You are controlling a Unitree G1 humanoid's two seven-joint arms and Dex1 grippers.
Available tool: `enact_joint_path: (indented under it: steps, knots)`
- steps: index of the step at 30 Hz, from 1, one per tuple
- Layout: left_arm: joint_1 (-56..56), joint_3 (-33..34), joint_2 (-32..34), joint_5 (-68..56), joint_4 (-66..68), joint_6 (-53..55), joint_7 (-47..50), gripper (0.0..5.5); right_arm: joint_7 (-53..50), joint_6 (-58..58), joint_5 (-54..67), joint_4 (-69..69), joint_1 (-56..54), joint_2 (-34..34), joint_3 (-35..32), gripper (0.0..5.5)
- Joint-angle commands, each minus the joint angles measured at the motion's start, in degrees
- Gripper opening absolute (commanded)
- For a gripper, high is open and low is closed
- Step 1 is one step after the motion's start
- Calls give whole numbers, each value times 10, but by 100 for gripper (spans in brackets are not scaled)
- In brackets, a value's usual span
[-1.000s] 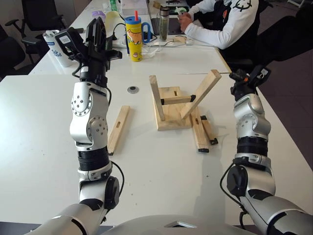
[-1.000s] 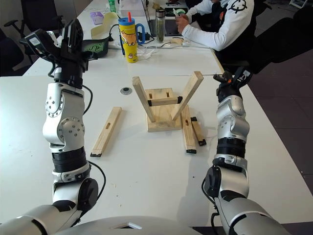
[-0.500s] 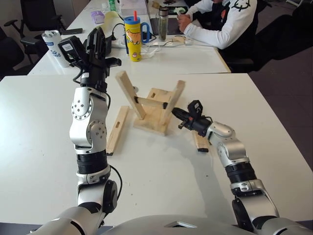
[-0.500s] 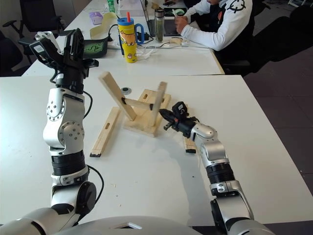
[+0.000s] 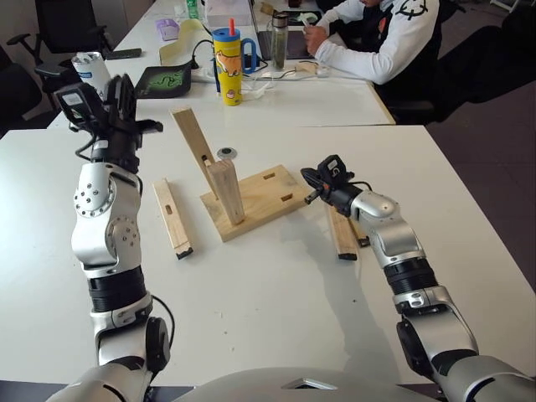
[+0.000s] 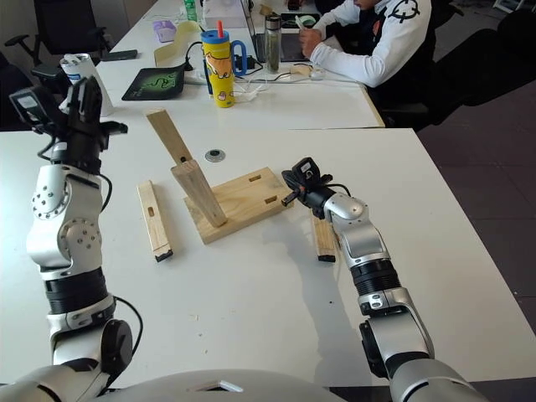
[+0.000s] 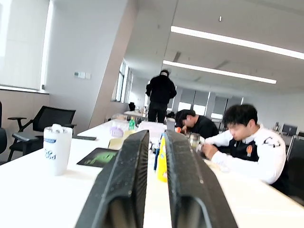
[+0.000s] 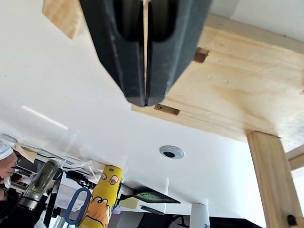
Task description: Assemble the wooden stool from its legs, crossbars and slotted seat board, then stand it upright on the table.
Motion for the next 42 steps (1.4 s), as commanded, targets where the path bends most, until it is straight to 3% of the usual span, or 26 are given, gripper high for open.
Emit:
enact_joint_path:
  steps: [1, 7, 13, 19, 24, 28, 35, 39, 42]
  knots:
    - [99, -28, 67, 20, -31, 111, -33, 65, 1, -2, -30, 59, -51, 17, 25, 0]
    - [189, -55, 106, 19, -73, 193, -75, 65, 9, -48, -101, 201, -128, 46, 84, 0]
    - [165, -61, 66, 17, -68, 196, -54, 65, 73, -91, -221, 320, -175, 40, 198, 0]
    - [155, -55, -41, -1, -48, 130, -13, 65, 288, -103, -218, 227, -130, -24, 252, 0]
    - [178, -66, -110, 4, -33, 62, 11, 65, 368, -58, -191, 83, -66, -74, 255, 0]
    - [189, -67, -128, 11, -20, 21, 11, 65, 390, 3, -165, -22, -19, -99, 244, 0]
    - [176, -90, -116, 34, 34, -13, -10, 65, 398, 247, 46, -252, 23, -59, 136, 0]
    - [165, -92, -112, 36, 50, -19, -17, 65, 306, 299, 118, -244, -18, 3, 34, 0]
    - [169, -94, -113, 38, 53, -25, -14, 65, 234, 270, 90, -190, -58, 18, 22, 0]
